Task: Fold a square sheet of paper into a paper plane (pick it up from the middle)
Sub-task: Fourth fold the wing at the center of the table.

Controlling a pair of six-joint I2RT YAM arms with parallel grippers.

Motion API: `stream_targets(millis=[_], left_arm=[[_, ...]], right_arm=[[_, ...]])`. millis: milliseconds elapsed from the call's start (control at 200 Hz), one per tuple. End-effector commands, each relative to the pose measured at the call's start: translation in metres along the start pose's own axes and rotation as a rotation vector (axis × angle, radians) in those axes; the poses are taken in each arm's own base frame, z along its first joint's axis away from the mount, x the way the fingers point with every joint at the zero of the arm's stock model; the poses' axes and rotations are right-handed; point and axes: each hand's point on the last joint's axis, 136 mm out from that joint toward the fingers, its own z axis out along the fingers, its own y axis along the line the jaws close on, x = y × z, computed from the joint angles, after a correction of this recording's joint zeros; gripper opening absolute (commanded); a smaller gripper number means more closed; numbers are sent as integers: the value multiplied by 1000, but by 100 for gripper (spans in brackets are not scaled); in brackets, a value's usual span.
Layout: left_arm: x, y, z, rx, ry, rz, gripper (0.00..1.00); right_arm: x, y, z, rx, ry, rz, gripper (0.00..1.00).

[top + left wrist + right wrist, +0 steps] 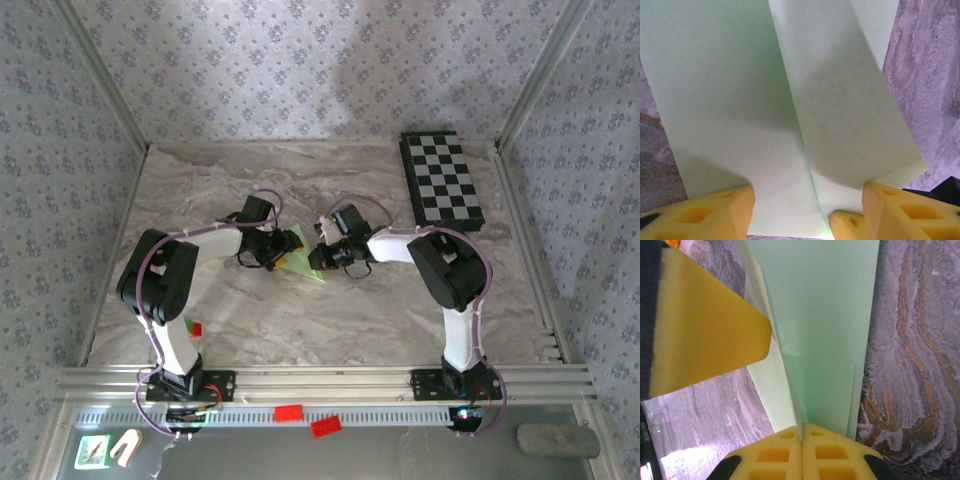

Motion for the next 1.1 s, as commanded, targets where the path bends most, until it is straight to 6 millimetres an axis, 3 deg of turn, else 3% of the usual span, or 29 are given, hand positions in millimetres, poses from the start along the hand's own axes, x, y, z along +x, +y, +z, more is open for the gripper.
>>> stream_targets(millis=[0,270,405,890,1094], left_arm=[[20,37,11,-141,67,-31,61],[1,-10,-16,-5,-30,76,60],[0,-20,-18,49,-45,96,57],[8,4,8,-62,35,71,57],[13,23,14,-169,61,28,58]], right_arm=[[0,1,1,-31,34,45,4],[-1,4,0,-84,64,97,2],[-2,4,0,-104,73,126,2],[-4,-1,1,-125,82,181,3],[-4,0,-1,-122,81,175,8]])
